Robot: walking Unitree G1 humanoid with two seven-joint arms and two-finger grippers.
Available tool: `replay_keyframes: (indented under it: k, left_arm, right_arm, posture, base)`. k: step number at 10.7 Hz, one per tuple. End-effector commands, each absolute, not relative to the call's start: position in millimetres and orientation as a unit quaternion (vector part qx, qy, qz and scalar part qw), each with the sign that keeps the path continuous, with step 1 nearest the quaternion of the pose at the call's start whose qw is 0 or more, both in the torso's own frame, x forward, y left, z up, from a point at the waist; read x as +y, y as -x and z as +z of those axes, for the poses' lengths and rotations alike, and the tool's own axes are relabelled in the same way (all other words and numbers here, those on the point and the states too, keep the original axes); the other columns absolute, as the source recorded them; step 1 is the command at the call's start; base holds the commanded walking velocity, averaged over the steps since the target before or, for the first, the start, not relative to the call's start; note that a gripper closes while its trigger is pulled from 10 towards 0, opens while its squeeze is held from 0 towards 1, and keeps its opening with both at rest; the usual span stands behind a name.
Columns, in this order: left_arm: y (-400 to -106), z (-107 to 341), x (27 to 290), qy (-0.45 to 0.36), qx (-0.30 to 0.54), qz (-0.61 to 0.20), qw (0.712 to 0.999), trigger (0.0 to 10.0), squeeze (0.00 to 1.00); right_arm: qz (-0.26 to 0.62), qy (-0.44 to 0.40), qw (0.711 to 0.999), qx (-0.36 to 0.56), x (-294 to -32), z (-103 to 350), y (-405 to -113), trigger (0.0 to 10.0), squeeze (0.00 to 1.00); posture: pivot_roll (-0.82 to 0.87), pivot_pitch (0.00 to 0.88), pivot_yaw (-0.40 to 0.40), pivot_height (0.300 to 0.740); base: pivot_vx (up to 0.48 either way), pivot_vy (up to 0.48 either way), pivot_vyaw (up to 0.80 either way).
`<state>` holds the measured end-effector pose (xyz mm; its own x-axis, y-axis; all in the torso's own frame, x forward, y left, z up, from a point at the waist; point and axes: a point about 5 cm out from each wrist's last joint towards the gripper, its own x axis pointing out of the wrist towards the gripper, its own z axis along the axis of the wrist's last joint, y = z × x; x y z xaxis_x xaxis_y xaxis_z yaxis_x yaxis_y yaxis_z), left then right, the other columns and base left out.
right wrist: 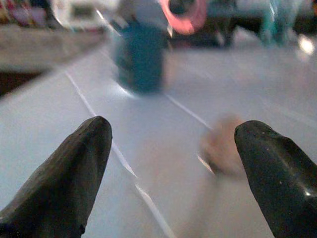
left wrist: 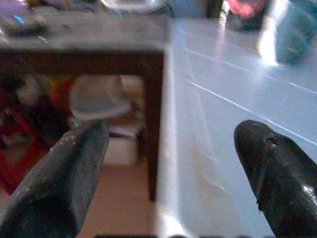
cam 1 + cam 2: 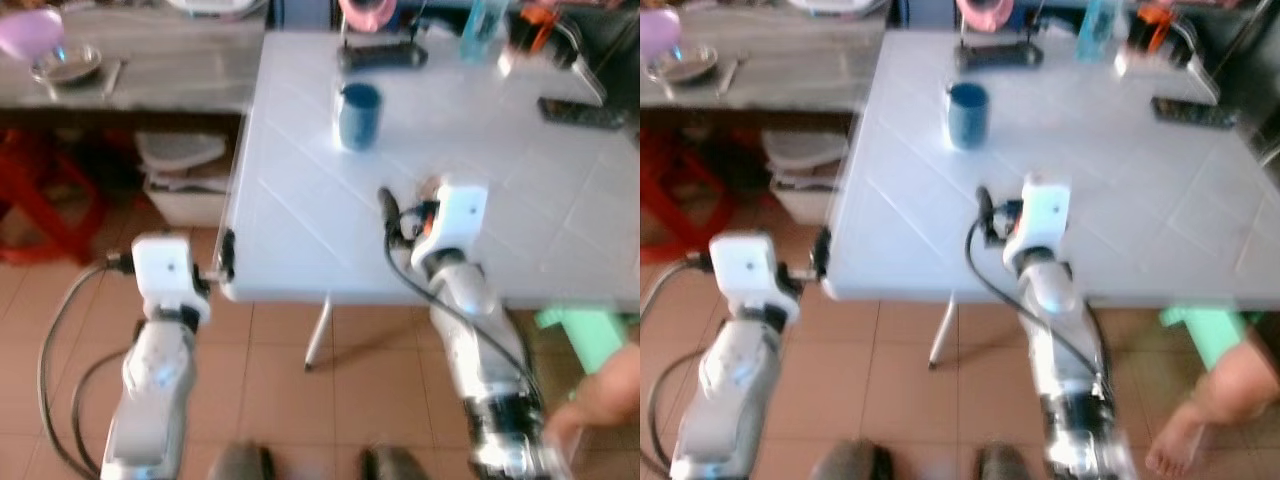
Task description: Setting the table
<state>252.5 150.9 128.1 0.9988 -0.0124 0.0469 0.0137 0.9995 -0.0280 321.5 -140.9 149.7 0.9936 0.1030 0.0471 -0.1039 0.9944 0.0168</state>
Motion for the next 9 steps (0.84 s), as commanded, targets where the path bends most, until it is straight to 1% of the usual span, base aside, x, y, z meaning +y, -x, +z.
replay_keyframes:
  k: [1,2,3,5,6,9]
  left_arm:
    - [-251.7,131.5,154.9,0.005,-0.028,0.001,1.0,10.0,0.0]
    - [-249.3,131.3,154.4,0.002,-0.025,0.0,1.0,10.0,0.0]
    - [-246.6,133.3,153.8,-0.02,-0.029,-0.009,0.999,10.0,0.0]
    - [-240.5,133.0,155.6,-0.024,-0.022,-0.009,0.999,10.0,0.0]
    - [-239.1,133.4,157.6,-0.026,-0.02,-0.006,0.999,10.0,0.0]
    - [-235.0,134.8,158.3,-0.035,-0.013,-0.011,0.999,10.0,0.0]
  right_arm:
    - [0.04,-0.018,0.999,-0.007,-144.7,147.1,-325.0,10.0,0.0]
    - [0.031,-0.018,0.999,0.002,-151.2,148.7,-333.8,10.0,0.0]
    - [0.023,-0.007,1.0,0.002,-156.3,152.9,-340.4,10.0,0.0]
    - [0.014,0.007,1.0,0.018,-163.0,155.2,-351.7,10.0,0.0]
    - [0.014,0.004,1.0,0.011,-163.0,160.3,-357.1,10.0,0.0]
    - [0.013,-0.007,1.0,0.007,-150.5,170.0,-367.0,10.0,0.0]
  posture:
    - [0.04,0.181,0.019,0.74]
    - [0.04,0.193,0.021,0.74]
    - [0.05,0.212,0.022,0.74]
    - [0.07,0.239,0.027,0.74]
    - [0.07,0.249,0.031,0.74]
    - [0.09,0.272,0.039,0.74]
  base:
    - [0.0,0.0,0.0]
    - [0.0,0.0,0.0]
    - [0.0,0.0,0.0]
    - [0.0,0.0,0.0]
    - [0.0,0.0,0.0]
    - [0.0,0.0,0.0]
